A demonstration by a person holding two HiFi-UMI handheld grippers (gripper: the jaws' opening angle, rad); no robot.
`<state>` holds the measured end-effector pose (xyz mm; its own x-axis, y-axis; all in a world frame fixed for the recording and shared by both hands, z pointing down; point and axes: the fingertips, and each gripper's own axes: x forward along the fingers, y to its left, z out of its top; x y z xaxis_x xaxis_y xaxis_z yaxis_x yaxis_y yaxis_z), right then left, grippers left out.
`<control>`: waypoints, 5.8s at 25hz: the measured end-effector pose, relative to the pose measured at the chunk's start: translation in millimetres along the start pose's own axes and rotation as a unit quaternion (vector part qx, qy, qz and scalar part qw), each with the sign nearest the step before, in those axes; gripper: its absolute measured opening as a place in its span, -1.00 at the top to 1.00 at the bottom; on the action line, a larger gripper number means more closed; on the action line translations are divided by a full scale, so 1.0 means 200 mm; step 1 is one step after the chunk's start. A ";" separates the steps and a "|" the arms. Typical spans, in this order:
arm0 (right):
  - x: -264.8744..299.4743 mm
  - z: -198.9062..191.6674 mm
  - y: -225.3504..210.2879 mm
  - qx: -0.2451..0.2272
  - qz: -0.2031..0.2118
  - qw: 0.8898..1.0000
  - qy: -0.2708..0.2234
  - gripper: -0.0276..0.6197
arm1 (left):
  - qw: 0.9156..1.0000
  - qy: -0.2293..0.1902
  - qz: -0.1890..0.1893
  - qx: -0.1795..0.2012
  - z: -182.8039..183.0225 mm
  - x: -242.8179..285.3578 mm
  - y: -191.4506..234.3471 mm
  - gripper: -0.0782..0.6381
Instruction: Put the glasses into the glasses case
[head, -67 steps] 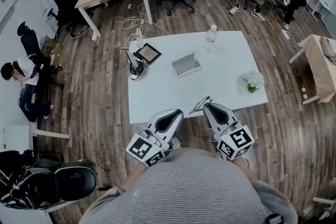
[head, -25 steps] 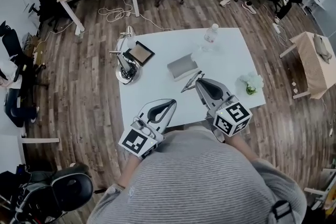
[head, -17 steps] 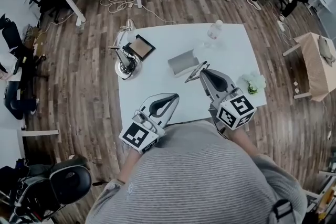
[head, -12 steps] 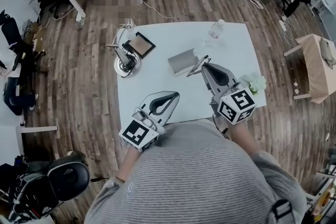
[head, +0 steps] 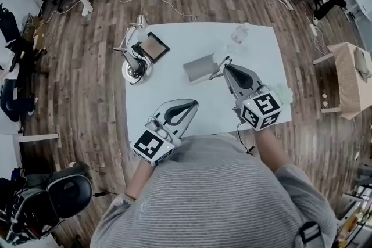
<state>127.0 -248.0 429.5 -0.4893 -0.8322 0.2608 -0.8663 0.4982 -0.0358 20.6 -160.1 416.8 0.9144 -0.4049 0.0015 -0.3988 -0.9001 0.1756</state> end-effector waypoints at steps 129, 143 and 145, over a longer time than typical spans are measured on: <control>0.73 -1.37 -0.05 -0.592 0.116 0.703 0.376 0.78 | 0.999 0.033 0.000 0.006 -0.10 0.05 0.11 0.75; 0.72 -1.39 -0.14 -0.596 0.085 0.715 0.356 0.66 | 0.999 0.031 -0.002 0.011 -0.10 0.05 0.08 0.75; 0.71 -1.38 -0.15 -0.595 0.081 0.718 0.352 0.65 | 0.999 0.032 -0.002 0.012 -0.10 0.06 0.07 0.75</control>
<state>110.4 -313.4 734.2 -0.0394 -0.6203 0.7834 0.1007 0.7775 0.6207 26.8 -174.2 438.7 0.9186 -0.3901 0.0629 -0.3951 -0.9058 0.1529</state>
